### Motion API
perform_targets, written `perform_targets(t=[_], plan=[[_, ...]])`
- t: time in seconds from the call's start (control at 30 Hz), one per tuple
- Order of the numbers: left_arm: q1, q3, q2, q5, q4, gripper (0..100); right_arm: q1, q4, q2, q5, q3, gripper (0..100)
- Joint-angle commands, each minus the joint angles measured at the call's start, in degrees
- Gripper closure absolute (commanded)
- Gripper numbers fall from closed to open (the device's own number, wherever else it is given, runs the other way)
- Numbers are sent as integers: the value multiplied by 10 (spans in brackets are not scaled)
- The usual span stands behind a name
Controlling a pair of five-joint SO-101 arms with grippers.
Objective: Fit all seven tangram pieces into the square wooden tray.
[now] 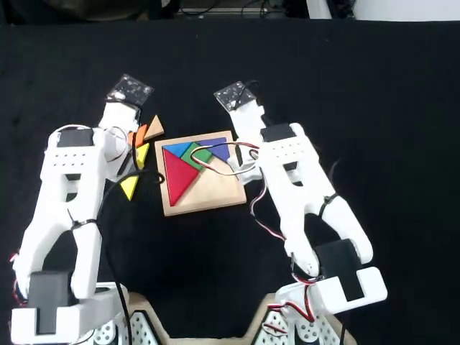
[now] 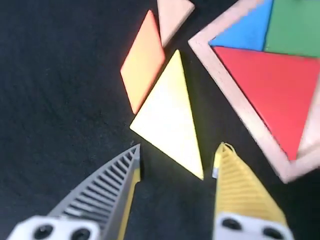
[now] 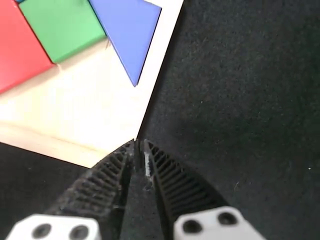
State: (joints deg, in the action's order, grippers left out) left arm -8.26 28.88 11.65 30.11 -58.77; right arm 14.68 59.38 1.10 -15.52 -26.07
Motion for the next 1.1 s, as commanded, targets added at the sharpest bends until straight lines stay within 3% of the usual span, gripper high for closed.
perform_targets(t=[0.0, 0.13, 0.4, 0.73, 0.9, 1.07], plan=[[-34, -5, -54, -104, 68, 677, -5, -14, 26, 2, -5, 987], [-50, -36, -147, -106, 110, 672, -4, -33, 26, 2, -18, 987], [-51, -110, -259, -87, 106, 672, -4, -33, 26, 2, -17, 987], [-47, -129, -278, -81, 105, 712, -4, -33, 26, 2, -16, 987], [-45, -124, -277, -25, 103, 715, -4, -33, 26, 1, -16, 987], [-45, -129, -275, -23, 77, 715, -4, -42, 26, -18, -19, 987]])
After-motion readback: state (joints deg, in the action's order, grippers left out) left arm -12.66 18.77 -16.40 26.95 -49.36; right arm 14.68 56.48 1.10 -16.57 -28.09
